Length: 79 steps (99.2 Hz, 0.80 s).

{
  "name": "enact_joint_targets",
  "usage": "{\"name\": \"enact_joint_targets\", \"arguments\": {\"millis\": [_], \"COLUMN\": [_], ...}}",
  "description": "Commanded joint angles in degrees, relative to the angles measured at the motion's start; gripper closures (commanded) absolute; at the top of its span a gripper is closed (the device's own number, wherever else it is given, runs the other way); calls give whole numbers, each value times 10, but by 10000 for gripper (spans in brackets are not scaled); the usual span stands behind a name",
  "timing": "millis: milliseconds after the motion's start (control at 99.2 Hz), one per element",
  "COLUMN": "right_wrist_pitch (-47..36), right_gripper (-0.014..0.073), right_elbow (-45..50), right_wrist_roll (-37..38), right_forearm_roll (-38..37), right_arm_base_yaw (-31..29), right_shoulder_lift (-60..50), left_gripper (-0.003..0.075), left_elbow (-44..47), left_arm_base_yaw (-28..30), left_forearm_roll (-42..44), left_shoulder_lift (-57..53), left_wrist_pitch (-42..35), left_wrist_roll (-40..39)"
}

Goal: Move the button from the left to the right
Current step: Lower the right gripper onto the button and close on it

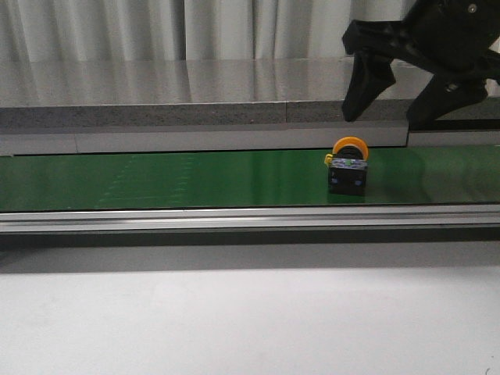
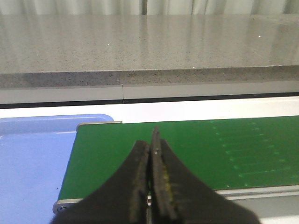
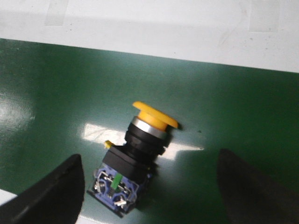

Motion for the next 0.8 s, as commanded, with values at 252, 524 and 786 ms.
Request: {"name": "enact_joint_targets", "arguments": {"millis": [252, 524, 786], "right_wrist_pitch": [-51, -37, -17], "right_gripper": [13, 13, 288], "right_elbow": [-24, -24, -25], "right_wrist_roll": [-8, -8, -8], "right_forearm_roll": [-56, -67, -68], "right_arm_base_yaw": [12, 12, 12], "right_shoulder_lift": [16, 52, 58], "left_gripper": [741, 741, 741], "left_elbow": [-17, -17, -17], "left_arm_base_yaw": [-6, -6, -6], "left_forearm_roll": [-5, -5, -5], "left_shoulder_lift": [2, 2, 2], "left_wrist_pitch": [-47, -47, -47], "left_wrist_roll": [1, 1, 1]}}
